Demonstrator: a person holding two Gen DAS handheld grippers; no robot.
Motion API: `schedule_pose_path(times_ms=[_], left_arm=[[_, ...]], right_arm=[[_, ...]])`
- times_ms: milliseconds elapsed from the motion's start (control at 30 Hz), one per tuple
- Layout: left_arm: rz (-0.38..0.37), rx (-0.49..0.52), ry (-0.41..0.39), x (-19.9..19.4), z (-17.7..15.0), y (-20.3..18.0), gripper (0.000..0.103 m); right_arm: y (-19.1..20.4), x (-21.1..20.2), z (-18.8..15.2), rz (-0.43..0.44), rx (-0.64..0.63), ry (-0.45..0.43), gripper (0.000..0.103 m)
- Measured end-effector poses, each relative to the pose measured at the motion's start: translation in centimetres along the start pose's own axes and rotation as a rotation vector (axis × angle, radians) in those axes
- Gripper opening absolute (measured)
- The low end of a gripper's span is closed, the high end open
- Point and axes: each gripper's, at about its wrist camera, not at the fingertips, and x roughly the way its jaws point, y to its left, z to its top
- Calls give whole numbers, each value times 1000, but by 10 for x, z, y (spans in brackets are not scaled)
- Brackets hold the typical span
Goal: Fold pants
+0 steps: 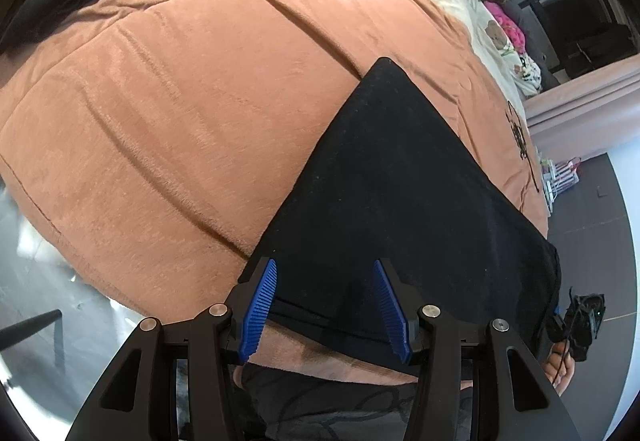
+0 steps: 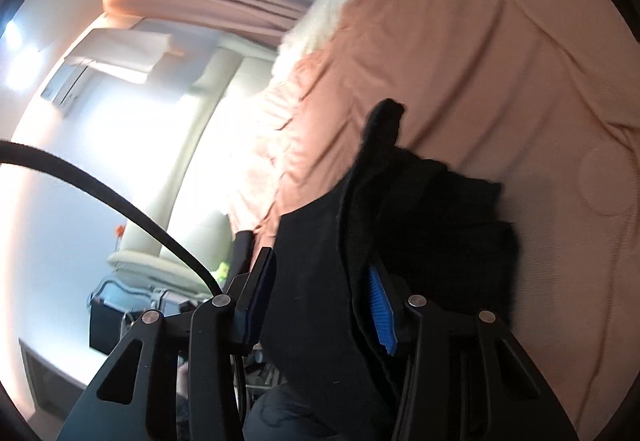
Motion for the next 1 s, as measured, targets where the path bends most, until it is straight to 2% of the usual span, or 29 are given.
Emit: schedule_pose_path(times_ms=[233,367,533,667,733,833,1000], left_arm=[[-17,-3,5,-1,-3,5,53],[-22,-7,0,-4,-3,8,53],[-30,-15,0,-1,-5,10,53],[-28,-14,2,1,-6,10,53],[-29,-12,3,1,-6,10,53],[-33,-17,7,2,-5,11,53],[-23,-18,6,2,-5,9,53]], right_arm=[[30,31,-11,111,-85,65,44],[39,50,-13,119,-139,103,44],[28,66,-7,70,-106,109,44],[8,55,0,-99,-82,66,44],[-7,52,8,-138,-49,39,44],[-27,47,20,-172,-2,19,44],[-56,59,42,-139,85,31,44]])
